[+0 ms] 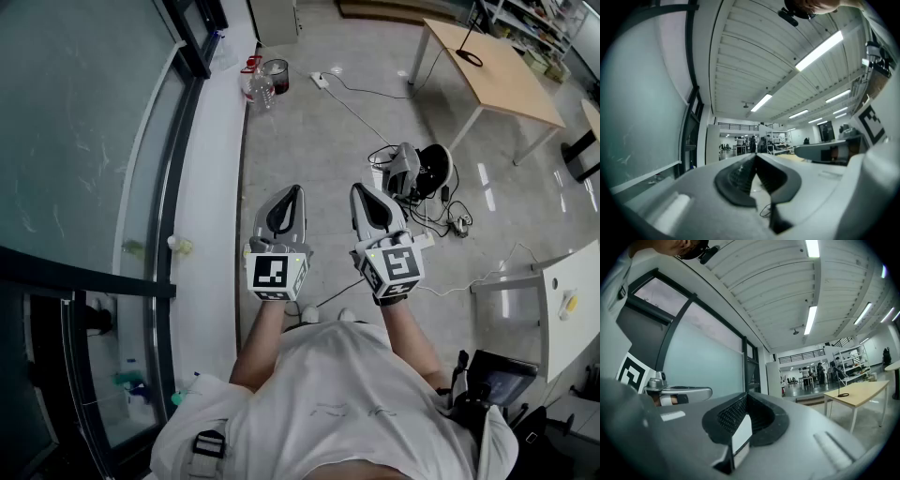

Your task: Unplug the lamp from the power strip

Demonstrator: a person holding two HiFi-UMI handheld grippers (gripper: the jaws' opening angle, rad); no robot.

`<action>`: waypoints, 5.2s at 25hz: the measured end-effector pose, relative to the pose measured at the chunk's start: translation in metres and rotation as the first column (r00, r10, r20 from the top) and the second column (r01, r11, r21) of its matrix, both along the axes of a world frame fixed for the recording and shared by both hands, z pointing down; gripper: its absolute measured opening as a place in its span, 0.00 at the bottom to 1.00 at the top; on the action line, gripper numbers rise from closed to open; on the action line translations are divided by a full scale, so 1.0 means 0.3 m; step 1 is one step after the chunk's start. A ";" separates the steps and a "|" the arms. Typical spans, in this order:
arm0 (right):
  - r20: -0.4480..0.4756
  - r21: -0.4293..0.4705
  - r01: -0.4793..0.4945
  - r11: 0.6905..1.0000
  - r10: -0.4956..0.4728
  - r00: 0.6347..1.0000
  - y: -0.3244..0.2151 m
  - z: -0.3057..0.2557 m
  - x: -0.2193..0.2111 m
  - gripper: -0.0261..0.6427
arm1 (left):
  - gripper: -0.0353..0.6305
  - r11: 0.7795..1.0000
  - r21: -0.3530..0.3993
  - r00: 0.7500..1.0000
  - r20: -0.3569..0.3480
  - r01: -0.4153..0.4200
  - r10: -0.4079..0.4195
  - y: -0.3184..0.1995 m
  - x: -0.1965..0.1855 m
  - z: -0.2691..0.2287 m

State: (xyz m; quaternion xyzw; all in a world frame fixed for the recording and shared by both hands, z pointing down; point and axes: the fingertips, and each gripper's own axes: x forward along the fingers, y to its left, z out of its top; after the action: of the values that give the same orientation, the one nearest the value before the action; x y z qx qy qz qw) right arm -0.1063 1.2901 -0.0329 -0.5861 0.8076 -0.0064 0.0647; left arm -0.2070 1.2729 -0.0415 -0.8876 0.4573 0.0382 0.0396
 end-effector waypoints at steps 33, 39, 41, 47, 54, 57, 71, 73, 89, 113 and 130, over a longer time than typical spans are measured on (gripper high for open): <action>0.103 -0.075 0.087 0.993 -0.079 0.992 -0.045 0.173 0.146 0.05 | 0.05 0.998 0.042 0.995 -0.084 0.049 -0.045 0.010 0.171 0.034; 0.094 -0.060 0.049 0.997 -0.043 0.995 -0.250 0.110 0.170 0.04 | 0.05 0.992 0.124 0.991 -0.131 -0.020 0.037 -0.170 0.196 -0.066; 0.081 -0.057 0.027 0.998 -0.022 0.996 -0.331 0.086 0.155 0.04 | 0.05 0.995 0.102 0.991 -0.128 -0.017 0.030 -0.268 0.175 -0.052; 0.068 -0.089 -0.019 0.996 0.025 0.997 -0.574 0.082 0.063 0.04 | 0.05 0.994 0.106 0.998 -0.065 0.030 -0.023 -0.550 0.067 0.016; -0.026 -0.187 -0.058 0.981 0.054 0.998 -0.807 0.168 -0.058 0.04 | 0.05 0.998 0.011 0.998 -0.033 -0.056 0.057 -0.788 0.026 0.122; -0.021 -0.235 -0.061 0.970 0.057 0.998 -0.891 0.233 -0.062 0.04 | 0.05 0.997 -0.078 0.999 -0.046 -0.021 0.017 -0.885 0.009 0.185; 0.017 -0.144 -0.081 0.986 0.084 0.996 -1.721 0.197 0.233 0.04 | 0.05 0.997 -0.043 0.998 0.033 0.064 -0.062 -1.680 0.207 0.159; 0.029 -0.117 -0.073 0.990 0.076 0.997 -1.818 0.171 0.289 0.04 | 0.05 0.998 -0.014 0.998 0.007 0.063 -0.063 -1.781 0.250 0.125; 0.015 -0.221 -0.049 0.974 0.053 0.998 -2.672 0.329 0.386 0.04 | 0.05 0.992 -0.121 0.999 0.017 0.038 -0.037 -2.683 0.381 0.314; 0.043 -0.340 0.042 0.939 -0.029 0.999 -3.874 0.574 0.530 0.05 | 0.05 0.968 -0.207 0.990 -0.011 -0.142 0.142 -3.871 0.606 0.540; 0.101 -0.571 0.070 0.818 -0.014 0.995 -4.447 0.934 0.953 0.05 | 0.05 0.893 -0.427 0.983 0.042 -0.142 0.177 -4.539 1.040 0.878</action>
State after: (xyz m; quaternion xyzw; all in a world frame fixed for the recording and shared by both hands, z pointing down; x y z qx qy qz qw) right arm 0.1796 -0.0439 0.2474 -0.5595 0.7771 -0.2775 -0.0779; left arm 0.1050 -0.0889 0.2218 -0.9104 0.3784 -0.0941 -0.1384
